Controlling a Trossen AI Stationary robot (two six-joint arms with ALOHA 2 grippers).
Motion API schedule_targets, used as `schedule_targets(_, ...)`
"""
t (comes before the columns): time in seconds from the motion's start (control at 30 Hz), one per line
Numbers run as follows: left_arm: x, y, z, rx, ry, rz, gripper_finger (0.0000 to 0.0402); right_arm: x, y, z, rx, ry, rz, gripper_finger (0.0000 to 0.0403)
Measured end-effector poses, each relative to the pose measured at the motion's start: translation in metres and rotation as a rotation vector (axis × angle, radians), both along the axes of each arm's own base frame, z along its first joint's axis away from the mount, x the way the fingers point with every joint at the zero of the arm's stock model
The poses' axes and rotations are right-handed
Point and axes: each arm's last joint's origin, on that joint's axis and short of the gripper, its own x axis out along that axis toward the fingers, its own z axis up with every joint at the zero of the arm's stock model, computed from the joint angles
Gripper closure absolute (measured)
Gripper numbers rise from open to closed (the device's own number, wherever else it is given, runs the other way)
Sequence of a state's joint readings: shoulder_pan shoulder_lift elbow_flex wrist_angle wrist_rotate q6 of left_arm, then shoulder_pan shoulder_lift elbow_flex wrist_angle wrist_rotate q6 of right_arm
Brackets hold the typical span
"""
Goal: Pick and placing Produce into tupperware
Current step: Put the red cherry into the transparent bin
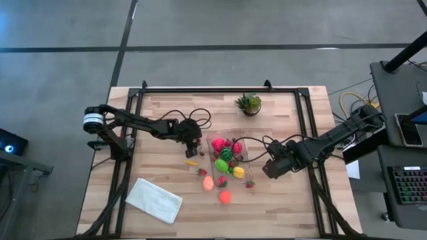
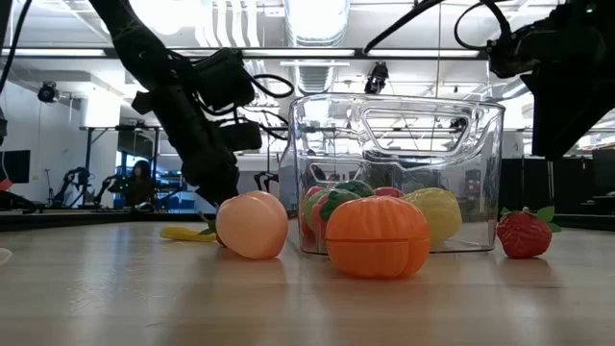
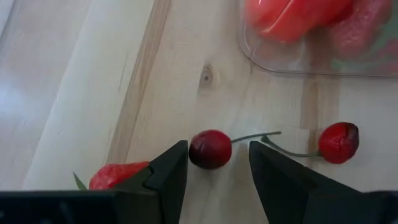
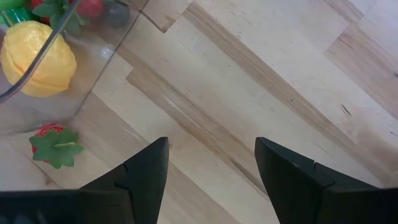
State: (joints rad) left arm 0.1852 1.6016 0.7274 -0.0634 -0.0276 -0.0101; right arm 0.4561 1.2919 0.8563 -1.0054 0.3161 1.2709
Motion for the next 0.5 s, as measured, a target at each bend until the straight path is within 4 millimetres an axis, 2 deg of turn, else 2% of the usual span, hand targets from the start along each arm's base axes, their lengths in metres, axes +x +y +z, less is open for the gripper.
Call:
schedule_targets(0.37,0.0004,0.0014,-0.0032,0.027,0.012,0.022,0.0245,0.0000,-0.0008,-0.0003,-0.024,-0.010,-0.004,0.0172)
schedule_targets(0.5,0.0004,0.0010,-0.0069,0.019,0.025,0.016,0.0264,0.0000,-0.0008,-0.0003,-0.024,-0.010,-0.004,0.0172)
